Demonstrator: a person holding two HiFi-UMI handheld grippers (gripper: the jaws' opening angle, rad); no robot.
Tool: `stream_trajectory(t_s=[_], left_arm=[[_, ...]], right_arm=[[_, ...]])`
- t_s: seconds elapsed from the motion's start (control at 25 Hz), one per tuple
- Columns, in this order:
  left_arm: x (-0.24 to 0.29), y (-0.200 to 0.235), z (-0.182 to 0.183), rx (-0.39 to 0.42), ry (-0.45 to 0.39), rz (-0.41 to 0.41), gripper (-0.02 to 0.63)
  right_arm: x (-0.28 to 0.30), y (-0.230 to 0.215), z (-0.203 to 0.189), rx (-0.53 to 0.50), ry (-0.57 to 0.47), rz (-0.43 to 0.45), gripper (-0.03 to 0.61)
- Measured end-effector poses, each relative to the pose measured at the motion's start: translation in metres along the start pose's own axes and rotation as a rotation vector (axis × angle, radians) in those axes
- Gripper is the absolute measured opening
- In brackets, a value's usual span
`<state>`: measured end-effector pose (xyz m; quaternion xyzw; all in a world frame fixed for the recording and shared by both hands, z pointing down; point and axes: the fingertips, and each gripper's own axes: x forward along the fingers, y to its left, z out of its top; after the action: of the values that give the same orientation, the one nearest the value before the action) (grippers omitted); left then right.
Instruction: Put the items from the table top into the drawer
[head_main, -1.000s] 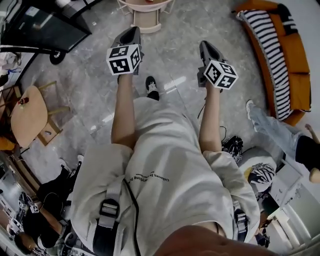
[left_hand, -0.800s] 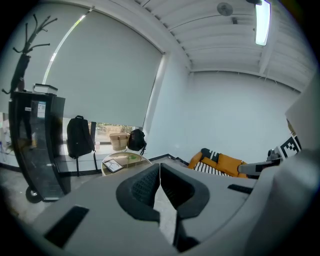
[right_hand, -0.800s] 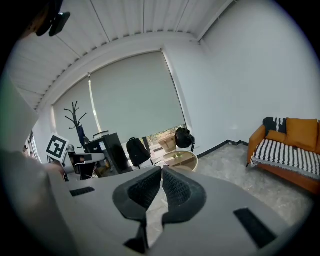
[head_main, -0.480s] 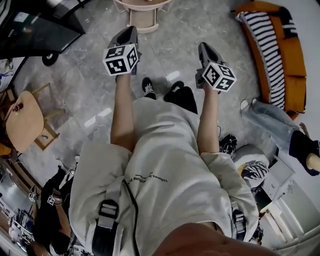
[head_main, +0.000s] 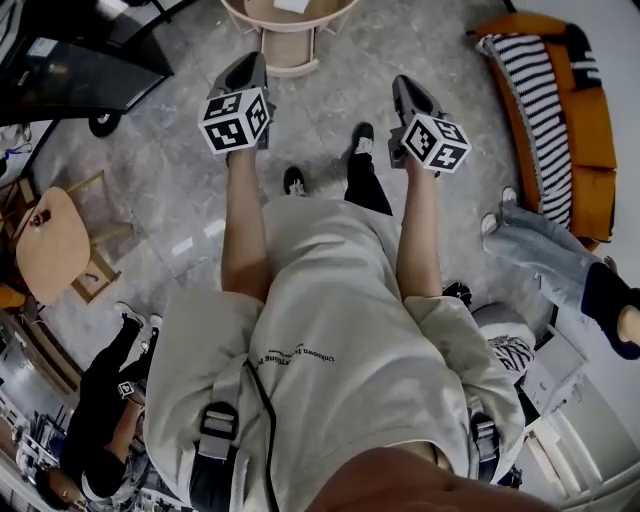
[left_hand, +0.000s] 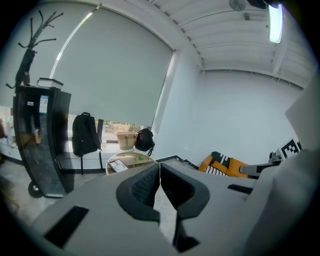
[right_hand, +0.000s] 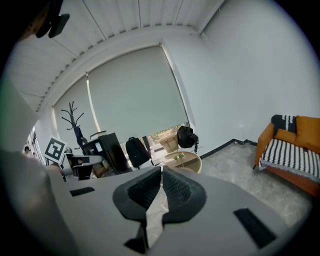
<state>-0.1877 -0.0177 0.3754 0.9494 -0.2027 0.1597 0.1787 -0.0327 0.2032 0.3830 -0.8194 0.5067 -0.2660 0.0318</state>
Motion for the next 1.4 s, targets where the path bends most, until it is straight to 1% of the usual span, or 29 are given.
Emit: stream_trajectory(t_s=[0.08,0.2,0.4,0.6,0.72,0.8,0.88,1.0,1.08,1.24,1.32,1.4], left_arm=[[0.012,-0.003,0.013,0.007,-0.013,0.017,0.021],[0.032,-0.014,0.034,0.021,-0.035,0.054,0.021],[0.07,-0.028,0.07,0.011,-0.081,0.129,0.021],[0.124,-0.071,0.076,-0.008,-0.1,0.146,0.021],[0.156,-0.104,0.073,-0.016,-0.099,0.163,0.021],[0.174,-0.13,0.067,-0.01,-0.083,0.171,0.021],[0.188,-0.153,0.058,0.015,-0.055,0.175,0.021],[0.207,-0.174,0.048,0.036,-0.023,0.184,0.021],[0.211,-0.173,0.039,0.037,0.003,0.202,0.021],[0.205,-0.155,0.024,0.022,0.049,0.264,0.021],[0.206,-0.148,0.025,0.002,0.044,0.292,0.021],[0.212,-0.148,0.028,-0.029,0.024,0.297,0.021]], right_arm=[[0.015,-0.011,0.017,-0.005,-0.007,0.026,0.038],[0.034,-0.031,0.047,-0.007,-0.02,0.088,0.038],[0.07,-0.064,0.099,-0.029,-0.034,0.17,0.038],[0.099,-0.109,0.117,-0.098,0.017,0.262,0.038],[0.11,-0.138,0.13,-0.112,0.038,0.32,0.038],[0.114,-0.159,0.134,-0.097,0.055,0.36,0.038],[0.12,-0.181,0.132,-0.049,0.071,0.391,0.038],[0.132,-0.214,0.125,0.023,0.092,0.397,0.038],[0.14,-0.226,0.116,0.027,0.116,0.392,0.038],[0.154,-0.227,0.1,-0.028,0.172,0.422,0.038],[0.161,-0.226,0.1,-0.027,0.177,0.443,0.038],[0.168,-0.227,0.102,-0.011,0.181,0.471,0.037]])
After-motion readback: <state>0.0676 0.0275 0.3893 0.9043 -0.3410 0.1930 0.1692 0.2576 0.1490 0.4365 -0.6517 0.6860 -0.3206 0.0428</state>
